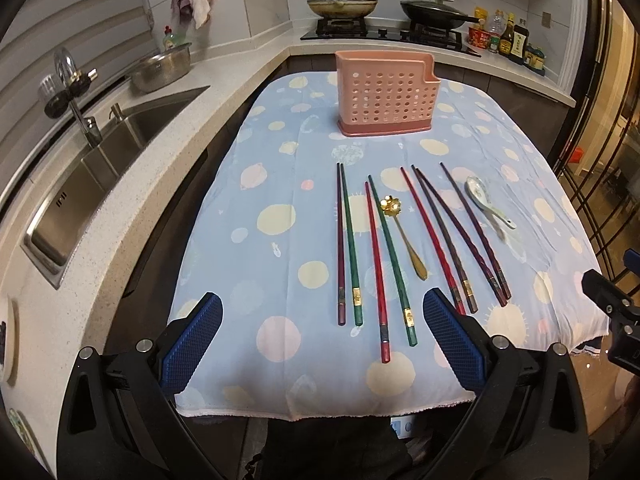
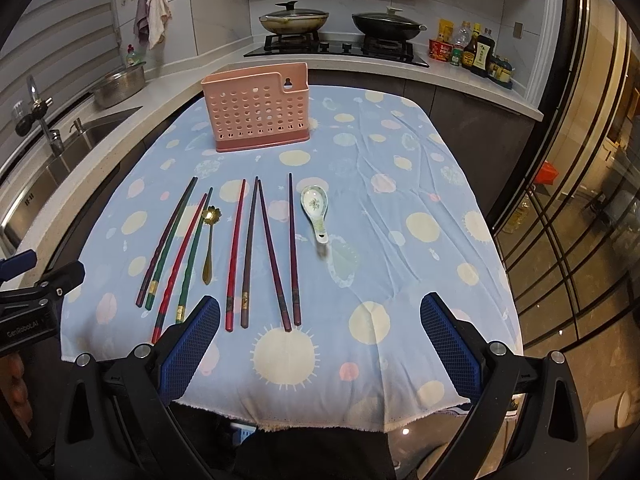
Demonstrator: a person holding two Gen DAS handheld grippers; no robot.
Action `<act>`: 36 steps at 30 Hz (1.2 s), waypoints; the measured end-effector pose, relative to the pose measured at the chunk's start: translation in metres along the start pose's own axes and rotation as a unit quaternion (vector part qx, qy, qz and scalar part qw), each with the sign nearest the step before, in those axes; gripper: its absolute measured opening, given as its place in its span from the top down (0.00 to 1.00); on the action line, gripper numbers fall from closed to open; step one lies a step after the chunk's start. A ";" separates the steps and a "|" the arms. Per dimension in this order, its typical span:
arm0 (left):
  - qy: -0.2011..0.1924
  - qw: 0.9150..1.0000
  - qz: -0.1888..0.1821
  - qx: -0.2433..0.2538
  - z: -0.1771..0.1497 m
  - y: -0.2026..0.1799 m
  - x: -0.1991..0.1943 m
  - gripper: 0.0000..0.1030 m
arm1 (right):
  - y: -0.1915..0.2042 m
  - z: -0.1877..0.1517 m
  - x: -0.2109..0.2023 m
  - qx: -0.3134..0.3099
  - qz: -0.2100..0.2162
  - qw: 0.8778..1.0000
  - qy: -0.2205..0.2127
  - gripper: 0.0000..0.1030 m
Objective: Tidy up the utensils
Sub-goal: 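Grasp the white ceramic spoon with the right tool while the left tool grasps a dark red chopstick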
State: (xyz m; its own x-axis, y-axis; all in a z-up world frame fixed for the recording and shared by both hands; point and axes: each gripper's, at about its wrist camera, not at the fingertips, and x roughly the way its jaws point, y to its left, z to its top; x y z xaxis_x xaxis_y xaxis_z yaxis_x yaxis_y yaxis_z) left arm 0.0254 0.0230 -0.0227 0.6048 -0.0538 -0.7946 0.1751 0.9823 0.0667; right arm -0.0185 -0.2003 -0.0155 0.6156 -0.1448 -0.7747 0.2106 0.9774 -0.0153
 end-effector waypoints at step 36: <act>0.099 0.995 -0.022 -0.016 0.003 0.023 0.140 0.70 | -0.007 0.053 0.137 0.019 0.032 0.998 0.047 0.42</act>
State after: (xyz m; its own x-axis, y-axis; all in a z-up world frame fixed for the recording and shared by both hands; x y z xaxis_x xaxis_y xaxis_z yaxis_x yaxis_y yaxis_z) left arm 0.1161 0.0373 -0.1309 0.4318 -0.0645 -0.8997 0.1713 0.9852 0.0115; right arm 0.1046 -0.2348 -0.0887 0.5548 -0.0662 -0.8294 0.2031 0.9774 0.0578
